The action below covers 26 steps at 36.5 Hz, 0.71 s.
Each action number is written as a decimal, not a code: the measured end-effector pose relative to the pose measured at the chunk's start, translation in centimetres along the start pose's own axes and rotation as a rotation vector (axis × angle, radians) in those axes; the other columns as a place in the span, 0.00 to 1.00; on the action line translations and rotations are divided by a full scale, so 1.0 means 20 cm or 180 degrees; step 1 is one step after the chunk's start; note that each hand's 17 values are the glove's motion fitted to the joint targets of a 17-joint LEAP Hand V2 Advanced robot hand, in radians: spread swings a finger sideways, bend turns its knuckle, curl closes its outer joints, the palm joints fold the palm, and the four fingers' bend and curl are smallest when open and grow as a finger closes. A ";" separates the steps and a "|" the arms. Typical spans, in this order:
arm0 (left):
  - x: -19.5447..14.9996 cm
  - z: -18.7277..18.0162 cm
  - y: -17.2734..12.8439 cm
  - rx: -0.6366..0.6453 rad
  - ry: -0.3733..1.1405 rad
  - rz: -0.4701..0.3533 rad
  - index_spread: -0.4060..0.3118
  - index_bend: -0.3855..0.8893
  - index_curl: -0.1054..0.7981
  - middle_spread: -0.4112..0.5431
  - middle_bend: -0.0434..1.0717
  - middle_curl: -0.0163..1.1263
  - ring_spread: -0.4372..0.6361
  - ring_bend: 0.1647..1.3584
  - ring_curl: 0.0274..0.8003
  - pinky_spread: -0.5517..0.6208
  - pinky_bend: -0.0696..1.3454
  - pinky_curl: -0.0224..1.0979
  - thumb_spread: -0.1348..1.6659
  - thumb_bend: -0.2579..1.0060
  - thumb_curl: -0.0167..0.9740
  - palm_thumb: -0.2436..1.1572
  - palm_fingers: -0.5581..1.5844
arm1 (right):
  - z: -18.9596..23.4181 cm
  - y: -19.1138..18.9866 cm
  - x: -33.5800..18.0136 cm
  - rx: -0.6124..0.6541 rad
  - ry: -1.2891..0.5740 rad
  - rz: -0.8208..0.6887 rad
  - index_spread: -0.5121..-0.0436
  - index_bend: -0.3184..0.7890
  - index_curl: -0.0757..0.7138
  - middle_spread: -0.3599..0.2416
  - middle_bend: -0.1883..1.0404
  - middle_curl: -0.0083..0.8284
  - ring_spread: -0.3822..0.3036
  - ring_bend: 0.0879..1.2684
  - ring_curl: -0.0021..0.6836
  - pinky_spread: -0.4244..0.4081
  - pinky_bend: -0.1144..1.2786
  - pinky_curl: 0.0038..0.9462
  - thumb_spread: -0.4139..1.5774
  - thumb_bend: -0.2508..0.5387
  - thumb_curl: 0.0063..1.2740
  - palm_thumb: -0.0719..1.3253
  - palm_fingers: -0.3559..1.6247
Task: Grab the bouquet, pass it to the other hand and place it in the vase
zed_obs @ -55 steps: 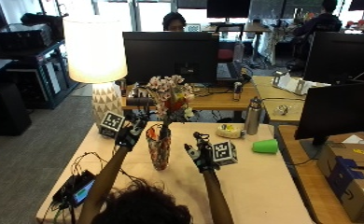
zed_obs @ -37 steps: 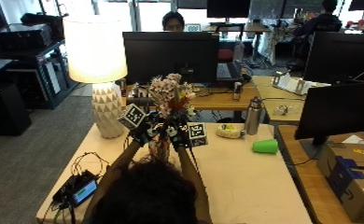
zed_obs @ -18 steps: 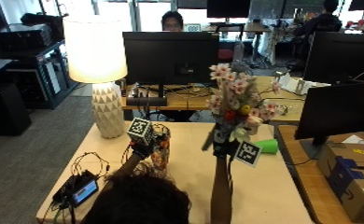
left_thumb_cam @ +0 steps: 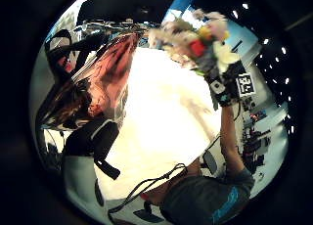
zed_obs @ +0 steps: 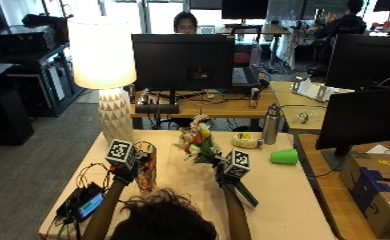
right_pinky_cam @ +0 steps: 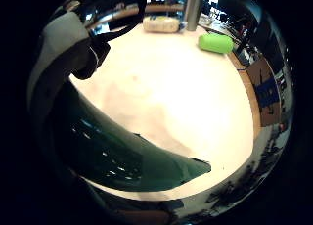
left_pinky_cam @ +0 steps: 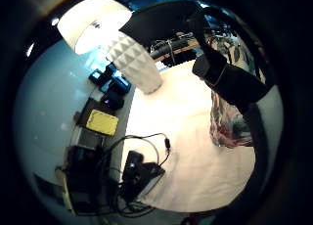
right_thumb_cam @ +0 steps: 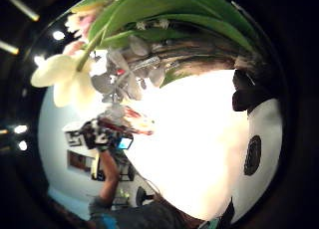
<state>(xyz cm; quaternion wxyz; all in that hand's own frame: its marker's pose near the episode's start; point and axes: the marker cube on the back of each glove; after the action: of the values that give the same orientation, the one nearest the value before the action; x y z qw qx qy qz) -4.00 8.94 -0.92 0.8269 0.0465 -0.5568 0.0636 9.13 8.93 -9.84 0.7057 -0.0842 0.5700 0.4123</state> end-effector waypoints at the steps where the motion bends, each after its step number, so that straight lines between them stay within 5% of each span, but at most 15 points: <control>1: -0.03 0.00 0.02 0.0014 -0.0015 -0.0034 0.15 0.68 0.65 0.12 0.59 0.44 0.12 0.55 0.55 0.69 0.13 0.09 0.59 0.19 0.32 0.52 0.79 | 0.07 -0.01 -0.03 -0.0087 0.0082 -0.0018 0.43 0.28 0.13 0.31 0.70 0.60 0.27 0.64 0.68 0.47 0.48 0.38 0.79 0.74 0.29 0.77 0.67; 8: -0.14 0.01 0.06 0.0094 0.0040 -0.0169 0.15 0.68 0.67 0.11 0.59 0.45 0.10 0.54 0.56 0.66 0.12 0.10 0.59 0.18 0.32 0.53 0.78 | 0.33 -0.03 -0.24 -0.0383 0.0387 -0.0231 0.45 0.28 0.11 0.32 0.70 0.60 0.27 0.66 0.69 0.45 0.50 0.40 0.79 0.71 0.29 0.79 0.68; 12: -0.16 0.01 0.06 0.0109 0.0110 -0.0117 0.14 0.67 0.68 0.11 0.59 0.46 0.09 0.53 0.57 0.66 0.12 0.10 0.59 0.19 0.32 0.54 0.77 | 0.23 0.01 -0.38 -0.0015 0.0573 -0.0405 0.45 0.29 0.11 0.32 0.70 0.61 0.27 0.66 0.69 0.45 0.50 0.41 0.79 0.68 0.30 0.79 0.67; 20: -0.12 0.01 0.05 0.0287 0.0268 0.0002 0.13 0.67 0.69 0.11 0.60 0.47 0.09 0.50 0.57 0.67 0.11 0.09 0.59 0.19 0.32 0.55 0.76 | 0.29 0.20 -0.46 -0.0631 0.0638 -0.0361 0.46 0.31 0.12 0.32 0.69 0.61 0.26 0.66 0.69 0.46 0.50 0.42 0.76 0.60 0.31 0.79 0.67; 26: -0.08 0.05 0.00 0.0436 0.0291 0.0099 0.13 0.67 0.70 0.11 0.60 0.48 0.09 0.49 0.58 0.67 0.11 0.09 0.59 0.18 0.32 0.56 0.76 | 0.25 0.15 -0.40 -0.0365 0.0906 -0.0244 0.47 0.30 0.13 0.33 0.66 0.60 0.26 0.64 0.68 0.43 0.53 0.43 0.74 0.54 0.31 0.79 0.69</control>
<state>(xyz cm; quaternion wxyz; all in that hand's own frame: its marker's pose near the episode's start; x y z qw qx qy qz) -5.44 8.82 -2.03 0.8452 0.0913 -0.5135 0.1164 10.57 9.88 -0.05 0.6270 -0.2036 0.6362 0.4009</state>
